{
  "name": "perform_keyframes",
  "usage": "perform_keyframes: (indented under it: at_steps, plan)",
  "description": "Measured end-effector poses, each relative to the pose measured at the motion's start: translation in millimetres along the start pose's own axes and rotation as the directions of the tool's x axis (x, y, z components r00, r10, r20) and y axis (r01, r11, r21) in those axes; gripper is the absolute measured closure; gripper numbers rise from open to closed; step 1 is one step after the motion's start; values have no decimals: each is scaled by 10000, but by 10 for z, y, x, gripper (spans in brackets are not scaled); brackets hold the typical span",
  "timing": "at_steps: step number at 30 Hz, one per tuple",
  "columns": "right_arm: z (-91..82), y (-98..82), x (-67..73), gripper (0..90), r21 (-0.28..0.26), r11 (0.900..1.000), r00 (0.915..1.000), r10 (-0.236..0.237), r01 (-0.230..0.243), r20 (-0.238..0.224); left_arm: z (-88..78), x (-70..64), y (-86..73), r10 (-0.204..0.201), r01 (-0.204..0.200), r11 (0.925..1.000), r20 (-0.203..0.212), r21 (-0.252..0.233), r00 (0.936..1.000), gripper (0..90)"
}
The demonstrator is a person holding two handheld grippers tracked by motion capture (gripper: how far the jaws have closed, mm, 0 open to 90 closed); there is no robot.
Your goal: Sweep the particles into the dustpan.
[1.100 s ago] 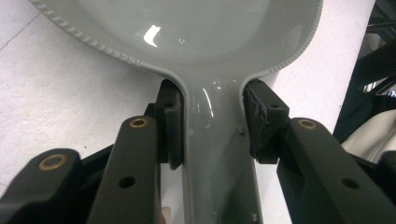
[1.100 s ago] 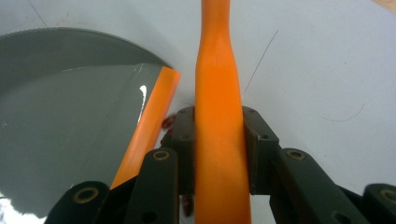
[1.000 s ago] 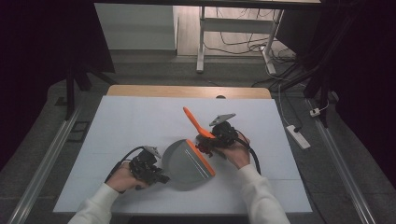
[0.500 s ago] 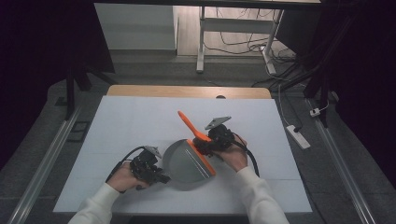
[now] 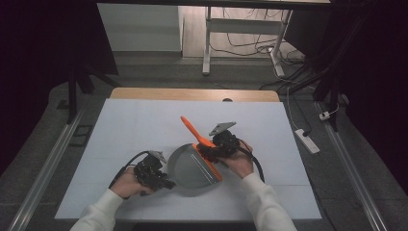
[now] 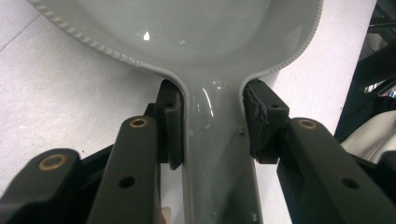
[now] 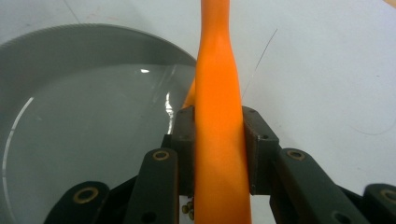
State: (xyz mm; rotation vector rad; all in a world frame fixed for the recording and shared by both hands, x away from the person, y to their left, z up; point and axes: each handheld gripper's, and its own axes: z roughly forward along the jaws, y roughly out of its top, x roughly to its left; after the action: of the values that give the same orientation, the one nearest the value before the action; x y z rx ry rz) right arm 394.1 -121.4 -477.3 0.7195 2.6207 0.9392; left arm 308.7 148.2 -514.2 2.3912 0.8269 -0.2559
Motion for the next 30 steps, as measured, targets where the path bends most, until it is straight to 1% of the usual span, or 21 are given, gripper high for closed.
perform_keyframes:
  at_steps: [1, 5, 7, 8, 9, 13, 14, 15, 17, 18, 19, 20, 21, 23, 27, 29, 30]
  plan:
    - [2, 3, 12, 701, -43, 9999, 9999, 100, -101, -96, -1, 3, 0, 31, -31, 10000, -3, 34, 10000, 616]
    - [6, 13, 37, 702, -62, 10000, 9999, 48, -49, -117, -1, 0, 0, 16, -16, 10000, -1, 37, 10000, 616]
    - [6, 14, 38, 702, -126, 9999, 9998, 62, -65, -195, -3, -4, -1, -21, 21, 10000, 11, -11, 10000, 616]
    - [5, 15, 44, 702, -220, 9997, 9994, 135, -143, -325, -4, -5, -2, -18, 18, 10000, 10, -14, 10000, 616]
    - [5, 15, 44, 702, -220, 9997, 9994, 135, -143, -325, -3, -5, -2, -19, 19, 10000, 7, -13, 10000, 616]
    - [1, 34, 98, 702, -266, 9996, 9992, 29, -39, -394, 0, -2, -3, 8, -8, 10000, -3, 30, 10000, 616]
    - [1, 41, 107, 702, -308, 9995, 9990, -74, 60, -450, -1, -3, -3, 8, -8, 10000, -6, 31, 10000, 616]
    - [-2, 48, 126, 702, -304, 9995, 9986, -40, 24, -522, 1, -6, -4, -32, 32, 10000, -2, -5, 10000, 616]
    - [-9, 67, 159, 702, -434, 9990, 9962, 40, -79, -875, 0, -6, -4, -36, 36, 10000, 4, -13, 10000, 616]
    - [-9, 69, 154, 702, -617, 9979, 9939, 119, -187, -1094, 0, -7, -5, -37, 37, 10000, 6, -16, 10000, 617]
    - [-9, 69, 154, 702, -617, 9979, 9939, 119, -187, -1094, 1, -7, -6, -39, 39, 10000, 12, -16, 10000, 617]
    - [-16, 71, 155, 702, -696, 9969, 9921, 281, -368, -1225, 0, -5, -7, -1, 1, 10000, 8, 10, 10000, 616]
    - [-29, 83, 158, 702, -717, 9972, 9948, 143, -216, -1009, 0, -5, -7, -2, 2, 10000, 10, 10, 10000, 616]
    - [-48, 81, 154, 702, -694, 9975, 9968, 79, -135, -799, 0, -5, -7, 1, -1, 10000, 9, 10, 10000, 616]
    - [-88, 71, 115, 702, -867, 9958, 9975, 231, -289, -673, 0, -5, -8, -3, 3, 10000, 10, 8, 10000, 616]
    - [-139, 57, 53, 702, -1064, 9932, 9976, 421, -478, -547, -1, -5, -8, -4, 4, 10000, 8, 4, 10000, 616]
    - [-158, 50, 29, 702, -1082, 9928, 9978, 470, -518, -470, -1, -4, -9, -2, 2, 10000, 11, 6, 10000, 616]
